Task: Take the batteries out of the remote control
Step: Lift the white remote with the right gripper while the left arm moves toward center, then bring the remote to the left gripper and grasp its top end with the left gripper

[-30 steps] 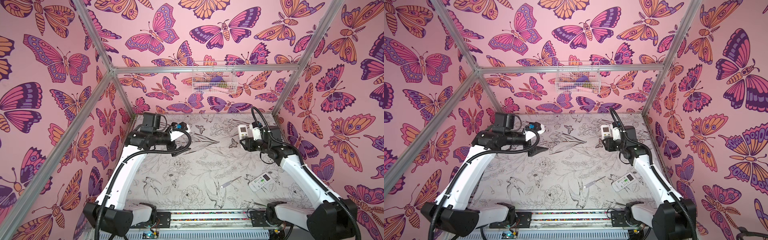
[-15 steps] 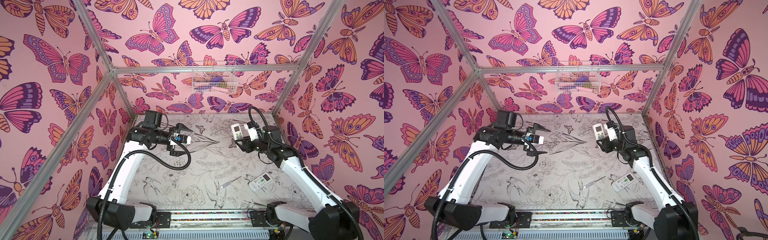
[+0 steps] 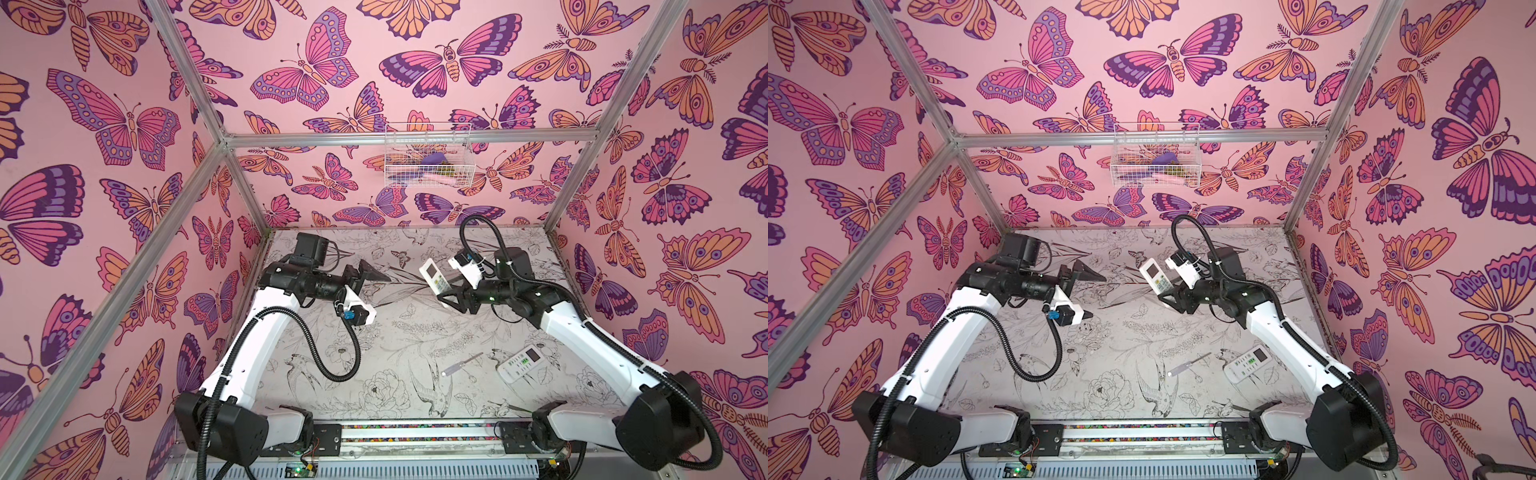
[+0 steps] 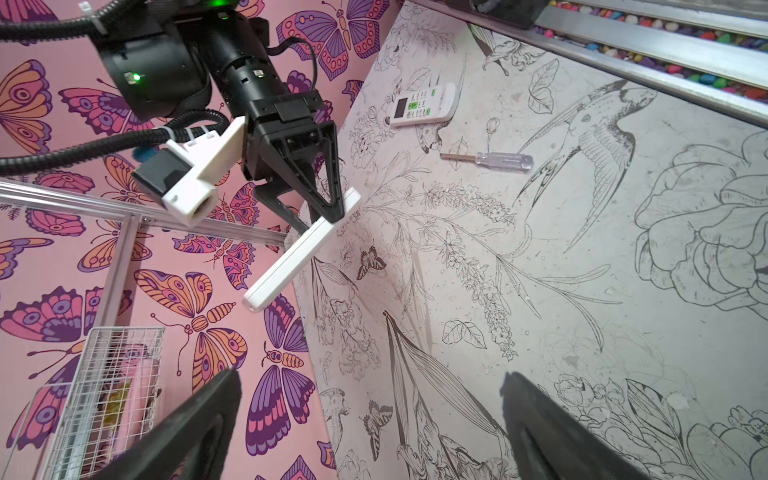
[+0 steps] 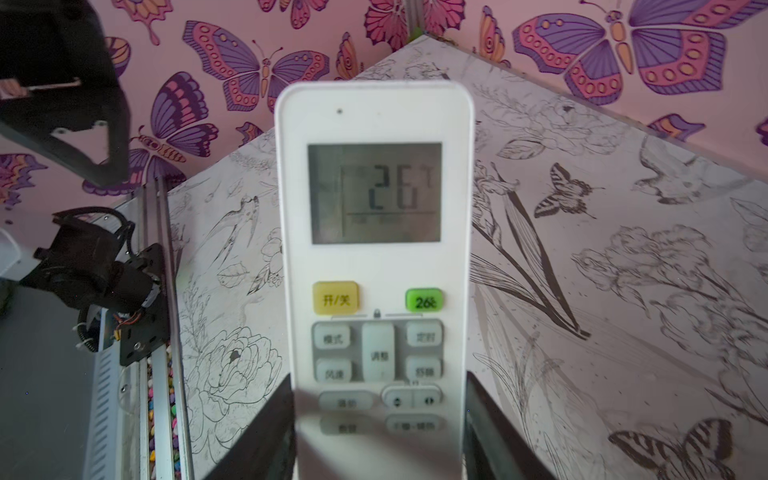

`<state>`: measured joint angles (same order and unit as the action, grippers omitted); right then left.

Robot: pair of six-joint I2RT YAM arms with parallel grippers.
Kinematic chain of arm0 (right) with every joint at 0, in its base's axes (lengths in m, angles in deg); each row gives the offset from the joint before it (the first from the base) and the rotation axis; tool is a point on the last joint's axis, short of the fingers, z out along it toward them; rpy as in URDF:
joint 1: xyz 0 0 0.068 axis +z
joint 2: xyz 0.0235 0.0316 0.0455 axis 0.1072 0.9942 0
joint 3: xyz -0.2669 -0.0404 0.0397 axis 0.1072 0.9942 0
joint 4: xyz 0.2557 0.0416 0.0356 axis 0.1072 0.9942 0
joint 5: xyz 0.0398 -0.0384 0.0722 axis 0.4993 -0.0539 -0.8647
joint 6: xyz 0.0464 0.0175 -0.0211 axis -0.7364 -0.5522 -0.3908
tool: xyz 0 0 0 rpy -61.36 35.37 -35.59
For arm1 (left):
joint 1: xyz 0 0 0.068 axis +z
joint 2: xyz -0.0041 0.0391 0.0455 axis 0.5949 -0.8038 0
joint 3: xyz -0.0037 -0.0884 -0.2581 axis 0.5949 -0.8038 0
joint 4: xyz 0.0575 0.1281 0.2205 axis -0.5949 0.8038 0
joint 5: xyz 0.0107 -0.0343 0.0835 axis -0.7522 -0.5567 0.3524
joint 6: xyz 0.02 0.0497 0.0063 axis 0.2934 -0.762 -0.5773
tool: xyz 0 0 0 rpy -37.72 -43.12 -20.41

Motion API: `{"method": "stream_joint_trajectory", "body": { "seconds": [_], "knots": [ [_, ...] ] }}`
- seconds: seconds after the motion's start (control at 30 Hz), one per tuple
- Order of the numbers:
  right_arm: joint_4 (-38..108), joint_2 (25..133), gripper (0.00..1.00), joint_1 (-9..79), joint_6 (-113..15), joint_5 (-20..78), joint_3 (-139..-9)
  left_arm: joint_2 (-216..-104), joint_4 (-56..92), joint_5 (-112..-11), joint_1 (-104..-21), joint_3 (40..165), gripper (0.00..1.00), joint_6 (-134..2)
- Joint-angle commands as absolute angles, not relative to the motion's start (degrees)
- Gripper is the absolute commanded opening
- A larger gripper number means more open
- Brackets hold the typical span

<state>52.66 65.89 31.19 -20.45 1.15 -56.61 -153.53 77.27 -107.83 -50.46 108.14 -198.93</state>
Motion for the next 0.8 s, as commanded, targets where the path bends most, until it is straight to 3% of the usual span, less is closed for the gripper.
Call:
{"method": "stream_joint_trajectory", "body": {
  "seconds": [0.0, 0.6, 0.77],
  "knots": [
    [56.3, 67.6, 0.39, 34.3, -12.3, -4.6, -61.2, -153.4, 76.3, -110.0, -50.7, 107.3, 0.96, -211.8],
    [69.1, 75.6, 0.40, 45.3, -4.3, -4.2, -69.9, -154.1, 70.2, -113.0, -50.7, 100.0, 0.76, -225.5],
    [69.7, 76.7, 0.40, 46.6, -4.2, -4.2, -71.4, -154.0, 70.2, -115.9, -50.8, 98.0, 0.60, -229.8]
  ]
}}
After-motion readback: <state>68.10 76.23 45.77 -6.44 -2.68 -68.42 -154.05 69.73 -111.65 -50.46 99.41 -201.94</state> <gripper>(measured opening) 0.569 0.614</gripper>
